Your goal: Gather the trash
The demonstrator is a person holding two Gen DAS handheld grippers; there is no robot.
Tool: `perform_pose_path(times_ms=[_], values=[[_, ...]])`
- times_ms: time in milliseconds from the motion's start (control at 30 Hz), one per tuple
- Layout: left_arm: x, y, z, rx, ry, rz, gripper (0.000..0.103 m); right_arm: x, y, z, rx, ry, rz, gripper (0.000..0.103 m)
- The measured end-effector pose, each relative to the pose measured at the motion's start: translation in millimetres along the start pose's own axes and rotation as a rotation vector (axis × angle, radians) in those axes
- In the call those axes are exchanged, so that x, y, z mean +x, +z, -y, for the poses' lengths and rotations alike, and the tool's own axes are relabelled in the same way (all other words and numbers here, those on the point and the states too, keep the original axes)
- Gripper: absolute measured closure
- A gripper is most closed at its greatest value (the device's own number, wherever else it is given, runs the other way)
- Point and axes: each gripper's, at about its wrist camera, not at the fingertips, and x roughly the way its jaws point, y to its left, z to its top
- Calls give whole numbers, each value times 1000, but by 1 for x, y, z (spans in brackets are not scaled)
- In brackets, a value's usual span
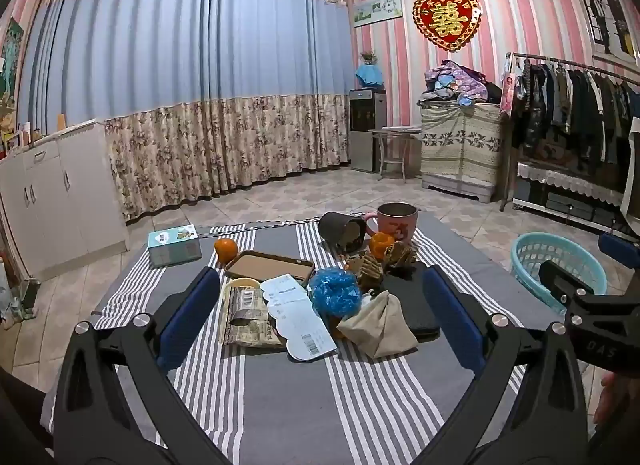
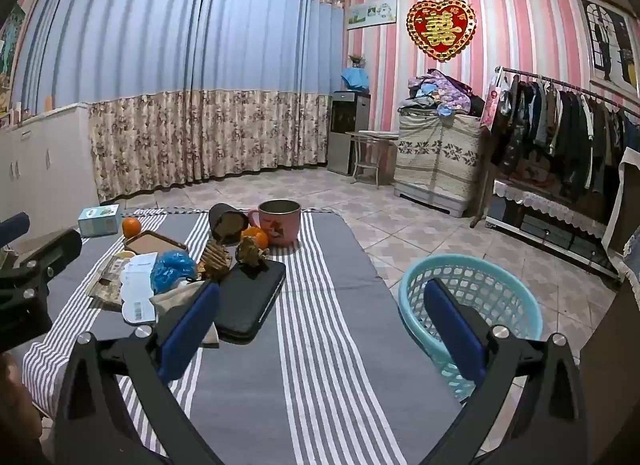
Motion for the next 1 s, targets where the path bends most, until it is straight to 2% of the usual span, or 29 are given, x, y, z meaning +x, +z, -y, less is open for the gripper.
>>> perform_pose_path(times_ms=[700,1000], values=[[3,2,4,8,-25,-12,5,1,-1,1,9,-2,0,4],[2,-1,4,7,-28,-18,5,-1,3,14,14,-2,0,4]])
